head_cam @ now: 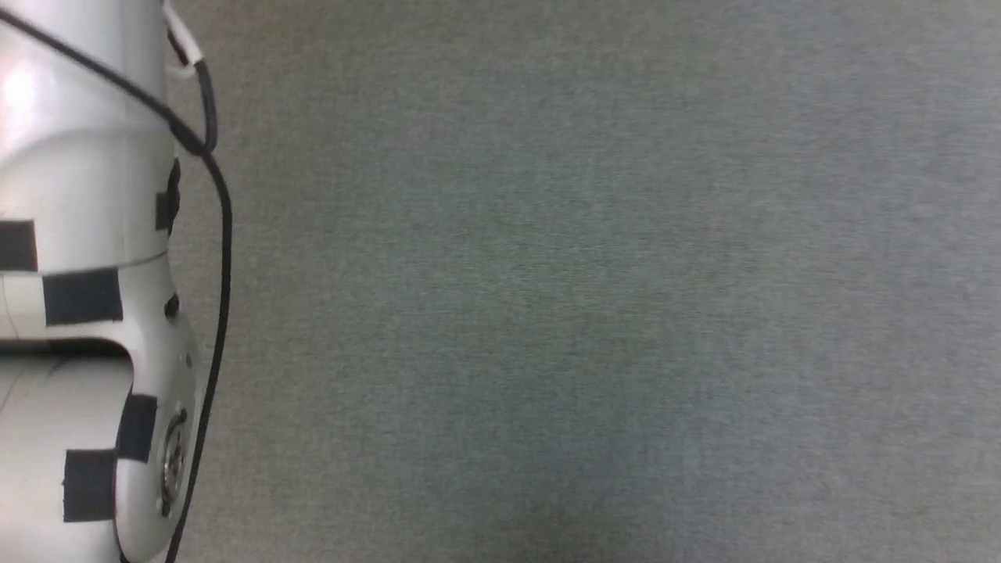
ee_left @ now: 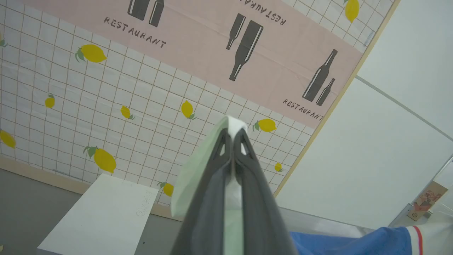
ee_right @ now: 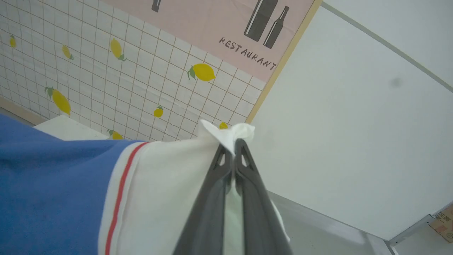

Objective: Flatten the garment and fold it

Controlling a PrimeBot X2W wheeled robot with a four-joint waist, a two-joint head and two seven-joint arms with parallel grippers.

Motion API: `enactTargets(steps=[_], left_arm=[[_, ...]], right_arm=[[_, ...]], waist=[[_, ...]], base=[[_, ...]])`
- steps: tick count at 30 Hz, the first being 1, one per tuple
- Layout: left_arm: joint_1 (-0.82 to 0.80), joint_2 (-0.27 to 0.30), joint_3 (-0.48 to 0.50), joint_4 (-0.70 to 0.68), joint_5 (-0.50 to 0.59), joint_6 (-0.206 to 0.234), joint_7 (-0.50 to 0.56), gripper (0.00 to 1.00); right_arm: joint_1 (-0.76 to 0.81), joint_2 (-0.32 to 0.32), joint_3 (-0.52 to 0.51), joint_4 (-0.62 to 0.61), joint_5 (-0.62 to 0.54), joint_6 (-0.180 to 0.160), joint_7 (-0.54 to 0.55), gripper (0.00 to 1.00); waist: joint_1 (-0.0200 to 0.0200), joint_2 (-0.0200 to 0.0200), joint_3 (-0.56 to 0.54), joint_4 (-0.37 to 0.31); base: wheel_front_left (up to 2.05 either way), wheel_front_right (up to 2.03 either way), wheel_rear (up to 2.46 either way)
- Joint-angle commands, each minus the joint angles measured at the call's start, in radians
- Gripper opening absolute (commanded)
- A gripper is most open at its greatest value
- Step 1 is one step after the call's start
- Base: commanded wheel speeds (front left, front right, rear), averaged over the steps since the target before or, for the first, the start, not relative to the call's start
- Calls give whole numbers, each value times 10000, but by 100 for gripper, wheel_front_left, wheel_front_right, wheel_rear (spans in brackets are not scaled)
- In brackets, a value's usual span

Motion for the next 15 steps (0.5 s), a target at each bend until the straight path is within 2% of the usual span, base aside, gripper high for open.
enactTargets(steps=[1,3,4,6,10,15], left_arm=[[332,101,64,-123,-182,-157,20,0],[768,112,71,-351,-443,-355,305,0],[1708,96,75,-1025,-857,-472,884,0],[2508,94,75,-1669,-1091,-450,1249,0],[4467,-1,337,-3212,-1670,-132,1754,0],[7205,-45,607,-5056,-2030,408,2143,0]], right_arm=[[105,-131,75,-16,297,-13,-167,0],[386,-308,235,-187,787,-13,-331,0],[1115,-720,423,-856,1759,-13,-417,0],[1857,-1096,464,-1546,2316,-13,-365,0],[3965,-1736,-18,-3127,3329,-13,-61,0],[7148,-1698,-1345,-4936,3904,-13,493,0]], waist=[[-3,0,123,209],[-3,0,22,264],[-3,0,-163,336],[-3,0,-326,354],[-3,0,-760,348],[-3,0,-1431,292]], base=[[0,0,0],[0,0,0],[0,0,0],[0,0,0],[0,0,0],[0,0,0]])
